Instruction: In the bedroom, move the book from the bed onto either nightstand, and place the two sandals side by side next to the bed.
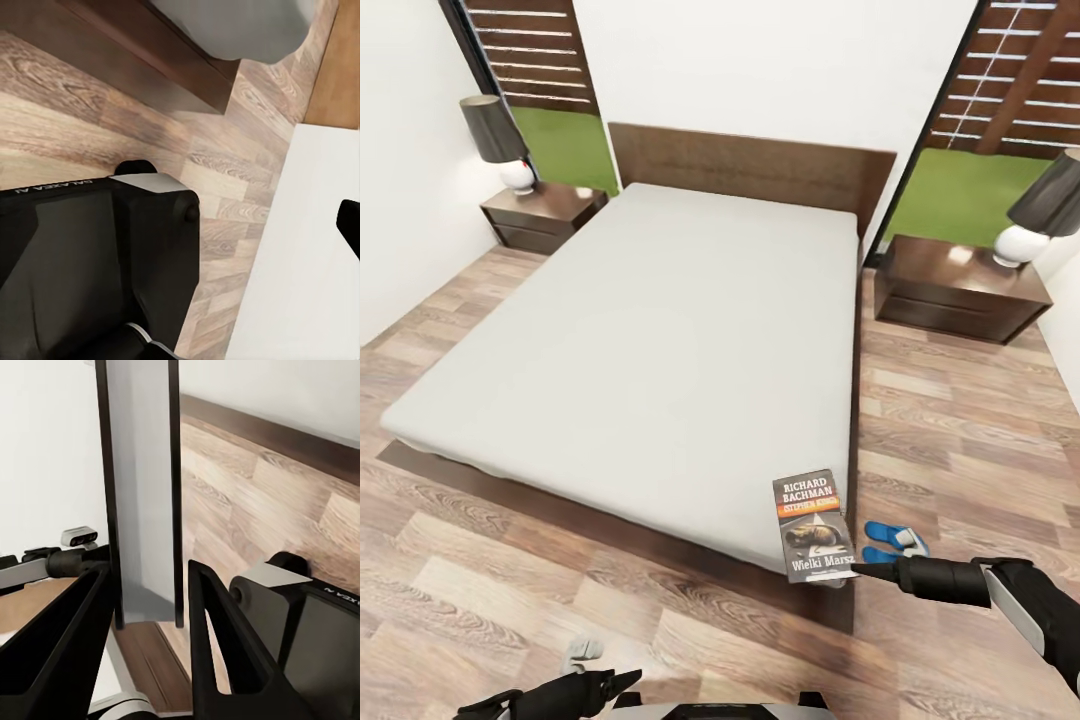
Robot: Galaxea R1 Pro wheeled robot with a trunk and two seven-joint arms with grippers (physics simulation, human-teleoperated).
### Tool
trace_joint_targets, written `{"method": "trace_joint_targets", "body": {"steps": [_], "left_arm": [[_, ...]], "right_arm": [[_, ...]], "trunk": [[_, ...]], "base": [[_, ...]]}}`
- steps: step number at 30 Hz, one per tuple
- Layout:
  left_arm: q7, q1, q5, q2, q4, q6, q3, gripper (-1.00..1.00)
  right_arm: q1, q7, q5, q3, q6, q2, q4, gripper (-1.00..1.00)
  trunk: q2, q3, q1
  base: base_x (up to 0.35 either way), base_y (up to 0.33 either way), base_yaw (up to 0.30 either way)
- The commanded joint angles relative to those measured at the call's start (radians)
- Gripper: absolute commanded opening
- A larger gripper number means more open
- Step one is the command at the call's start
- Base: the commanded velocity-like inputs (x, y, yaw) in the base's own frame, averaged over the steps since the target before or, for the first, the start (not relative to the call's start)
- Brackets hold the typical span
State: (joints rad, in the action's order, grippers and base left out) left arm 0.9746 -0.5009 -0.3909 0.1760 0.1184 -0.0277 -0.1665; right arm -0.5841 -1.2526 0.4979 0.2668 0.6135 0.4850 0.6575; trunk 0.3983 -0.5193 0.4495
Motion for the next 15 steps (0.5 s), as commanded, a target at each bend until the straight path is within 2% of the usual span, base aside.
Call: {"method": "trace_joint_targets", "body": {"steps": [1,15], "left_arm": [[0.003,-0.001,-0.009,0.0,0.0,-0.003,-0.008,1.0],[0.004,-0.001,-0.009,0.003,0.0,-0.003,-0.007,1.0]], "right_arm": [[-0.001,0.001,0.011,0.005,0.01,0.001,0.001,-1.0],[-0.001,0.001,0.011,0.005,0.009,0.001,0.001,-1.0]], "trunk": [[0.002,-0.001,0.001],[0.002,-0.001,0.001]], "base": [[0.0,0.0,0.215],[0.0,0.0,0.215]]}}
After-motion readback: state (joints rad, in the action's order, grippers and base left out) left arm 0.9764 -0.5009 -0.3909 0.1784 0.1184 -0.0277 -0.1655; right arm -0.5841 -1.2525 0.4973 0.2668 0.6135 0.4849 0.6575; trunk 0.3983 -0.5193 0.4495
